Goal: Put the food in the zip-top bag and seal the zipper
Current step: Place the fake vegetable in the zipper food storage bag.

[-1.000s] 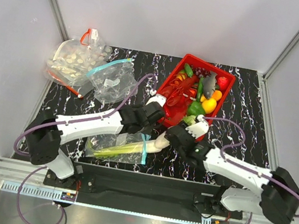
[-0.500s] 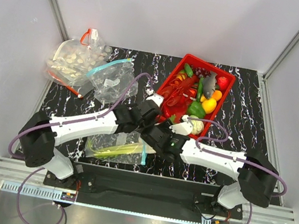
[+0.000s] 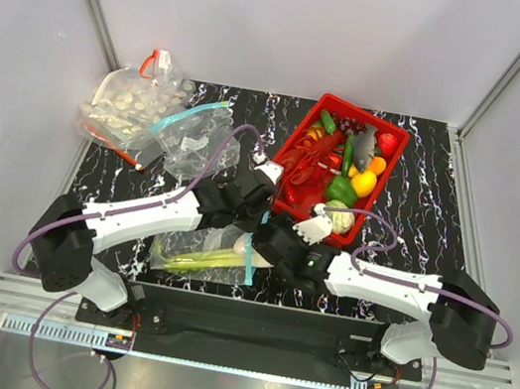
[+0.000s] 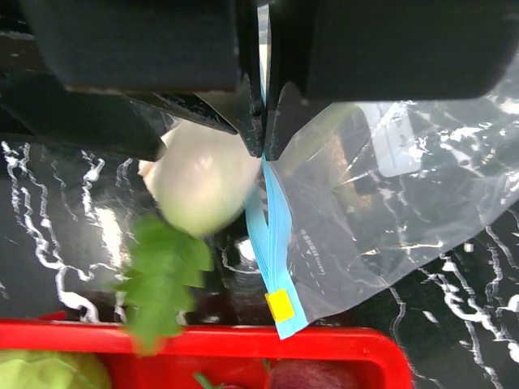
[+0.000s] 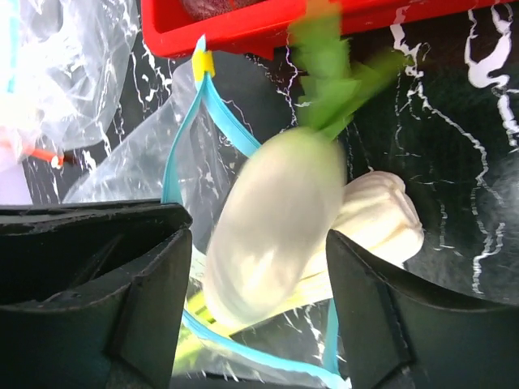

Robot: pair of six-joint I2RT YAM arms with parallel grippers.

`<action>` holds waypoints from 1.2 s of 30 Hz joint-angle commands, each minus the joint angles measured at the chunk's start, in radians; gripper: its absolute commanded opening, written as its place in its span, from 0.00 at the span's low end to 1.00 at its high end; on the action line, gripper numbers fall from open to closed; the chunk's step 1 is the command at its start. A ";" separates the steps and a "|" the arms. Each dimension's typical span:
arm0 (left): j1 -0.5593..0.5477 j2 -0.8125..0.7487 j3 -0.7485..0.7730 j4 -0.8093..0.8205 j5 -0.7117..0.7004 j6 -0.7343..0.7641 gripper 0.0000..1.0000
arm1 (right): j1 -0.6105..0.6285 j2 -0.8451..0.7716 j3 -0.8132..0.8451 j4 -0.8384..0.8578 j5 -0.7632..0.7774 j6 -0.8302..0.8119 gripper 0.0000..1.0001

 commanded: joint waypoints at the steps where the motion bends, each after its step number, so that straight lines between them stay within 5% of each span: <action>1: 0.005 -0.018 -0.009 0.067 0.022 0.011 0.00 | 0.019 -0.092 -0.029 0.092 -0.023 -0.053 0.73; 7: 0.008 -0.004 -0.006 0.075 0.026 0.021 0.00 | 0.018 -0.183 -0.100 0.122 -0.049 -0.217 0.73; 13: 0.007 0.002 -0.004 0.079 0.028 0.040 0.00 | -0.096 -0.289 -0.169 0.094 -0.151 -0.471 0.45; 20: 0.008 0.017 -0.003 0.096 0.046 0.048 0.00 | -0.231 -0.327 -0.254 0.125 -0.241 -0.634 0.32; 26: 0.008 0.023 -0.003 0.093 0.054 0.063 0.00 | -0.285 -0.225 -0.246 0.140 -0.215 -0.646 0.29; 28: 0.007 0.023 -0.003 0.093 0.055 0.064 0.00 | -0.297 -0.165 -0.223 0.146 -0.210 -0.657 0.34; 31: 0.008 0.022 -0.003 0.095 0.061 0.067 0.00 | -0.302 -0.085 -0.200 0.222 -0.248 -0.707 0.55; 36: 0.008 0.031 -0.001 0.101 0.072 0.071 0.00 | -0.300 0.053 -0.104 0.313 -0.355 -0.761 0.53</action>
